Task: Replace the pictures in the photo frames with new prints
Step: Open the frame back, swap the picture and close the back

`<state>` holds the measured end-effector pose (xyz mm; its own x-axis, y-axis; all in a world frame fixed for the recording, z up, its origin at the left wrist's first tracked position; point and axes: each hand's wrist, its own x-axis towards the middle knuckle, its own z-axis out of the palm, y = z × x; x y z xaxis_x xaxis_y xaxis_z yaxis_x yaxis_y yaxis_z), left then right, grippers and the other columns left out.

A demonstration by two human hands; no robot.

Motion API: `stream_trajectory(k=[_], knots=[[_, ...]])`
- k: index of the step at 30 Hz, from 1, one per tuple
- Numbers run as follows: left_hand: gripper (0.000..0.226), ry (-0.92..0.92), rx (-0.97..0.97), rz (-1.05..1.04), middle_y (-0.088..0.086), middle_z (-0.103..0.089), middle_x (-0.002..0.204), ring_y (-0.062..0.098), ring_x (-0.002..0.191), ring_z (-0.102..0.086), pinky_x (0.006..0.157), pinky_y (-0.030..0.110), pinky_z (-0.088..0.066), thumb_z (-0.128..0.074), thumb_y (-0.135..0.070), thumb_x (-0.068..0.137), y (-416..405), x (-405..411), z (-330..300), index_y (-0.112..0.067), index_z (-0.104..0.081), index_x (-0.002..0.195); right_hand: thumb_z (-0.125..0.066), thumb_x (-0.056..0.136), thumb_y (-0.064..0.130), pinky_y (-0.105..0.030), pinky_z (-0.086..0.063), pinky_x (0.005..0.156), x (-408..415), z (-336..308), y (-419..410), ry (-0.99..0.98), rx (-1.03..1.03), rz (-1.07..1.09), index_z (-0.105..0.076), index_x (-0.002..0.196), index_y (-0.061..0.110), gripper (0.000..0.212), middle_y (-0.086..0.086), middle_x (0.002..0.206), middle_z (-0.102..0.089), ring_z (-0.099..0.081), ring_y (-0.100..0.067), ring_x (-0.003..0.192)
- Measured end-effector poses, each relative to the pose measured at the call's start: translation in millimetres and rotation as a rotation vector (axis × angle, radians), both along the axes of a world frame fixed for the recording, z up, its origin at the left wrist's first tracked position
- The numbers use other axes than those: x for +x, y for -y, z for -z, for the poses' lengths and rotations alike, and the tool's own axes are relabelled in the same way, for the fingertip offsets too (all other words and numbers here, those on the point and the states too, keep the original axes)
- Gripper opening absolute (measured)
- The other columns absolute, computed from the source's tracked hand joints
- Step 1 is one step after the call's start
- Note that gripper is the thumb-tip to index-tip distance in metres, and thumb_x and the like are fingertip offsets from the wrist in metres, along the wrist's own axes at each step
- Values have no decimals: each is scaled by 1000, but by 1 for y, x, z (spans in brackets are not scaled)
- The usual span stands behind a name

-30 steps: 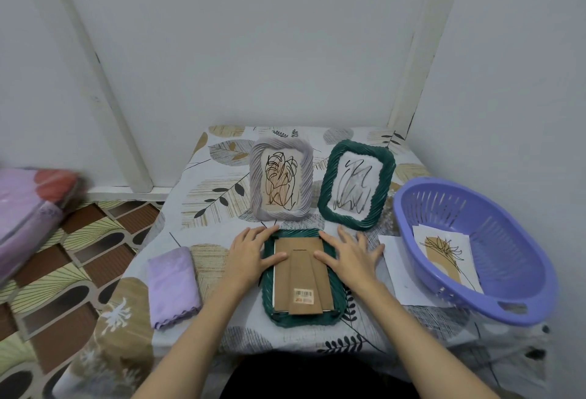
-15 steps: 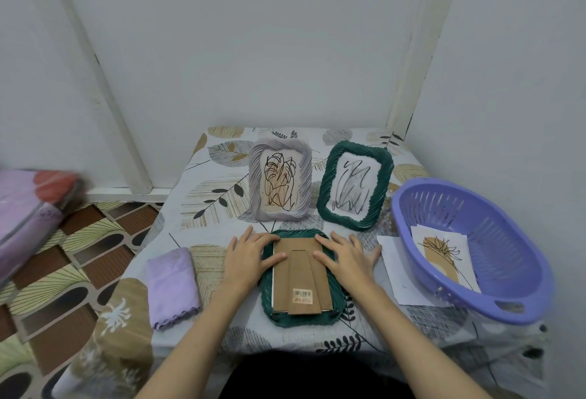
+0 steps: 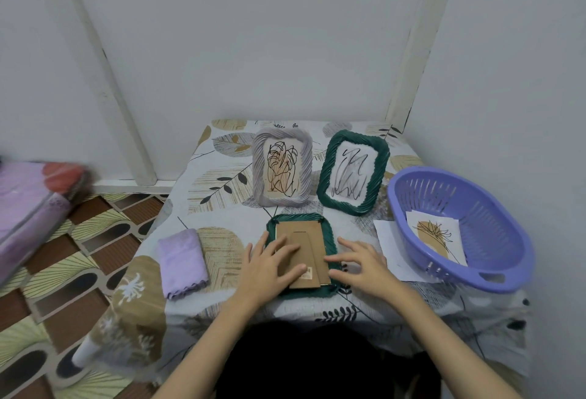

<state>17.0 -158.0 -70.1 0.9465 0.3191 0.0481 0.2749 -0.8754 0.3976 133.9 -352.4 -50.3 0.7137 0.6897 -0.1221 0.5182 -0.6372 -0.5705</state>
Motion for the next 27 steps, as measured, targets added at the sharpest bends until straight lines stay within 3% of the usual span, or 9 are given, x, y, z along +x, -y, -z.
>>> stream_trajectory(k=[3, 11, 14, 18, 22, 27], knots=[[86, -22, -20, -6, -16, -23, 152, 16, 144, -6, 116, 44, -4, -11, -82, 58, 2, -1, 1, -47, -36, 133, -66, 75, 54, -51, -13, 111, -12, -3, 4, 14, -37, -33, -56, 111, 54, 37, 18, 149, -27, -17, -18, 139], [84, -46, 0, -1, -15, -22, 152, 16, 145, -6, 115, 46, -9, -12, -80, 60, 4, -2, 1, -46, -34, 134, -59, 75, 63, -52, -5, 109, -19, -16, 0, 210, -200, -85, -58, 115, 49, 42, 13, 150, -30, -17, -19, 139], [64, -66, 0, 3, -15, -22, 153, 16, 145, -6, 116, 47, -8, -33, -74, 77, 4, -1, 0, -45, -34, 134, -54, 74, 68, -54, -3, 108, -17, -16, -1, 298, -219, -101, -59, 112, 49, 42, 12, 146, -36, -20, -17, 138], [53, -61, -4, 2, -15, -21, 153, 16, 145, -6, 116, 47, -8, -41, -62, 85, 5, -1, -1, -45, -34, 135, -33, 59, 81, -51, -7, 107, -26, -1, 3, 284, -95, -22, -62, 106, 51, 63, 16, 142, -40, -29, -13, 133], [54, -62, -7, 9, -14, -20, 153, 17, 145, -5, 116, 48, -8, -40, -62, 86, 4, -1, 0, -44, -34, 135, -63, 74, 58, -55, -9, 108, -32, 13, 0, 199, 98, 138, -67, 93, 48, 22, 22, 135, -46, -33, -7, 127], [54, -57, -3, 11, -14, -19, 154, 17, 145, -5, 116, 47, -9, -40, -63, 86, 4, -1, 1, -44, -33, 136, -64, 79, 47, -57, -4, 109, -34, 15, -4, 121, 161, 215, -64, 87, 49, 8, 23, 131, -47, -32, -5, 128]])
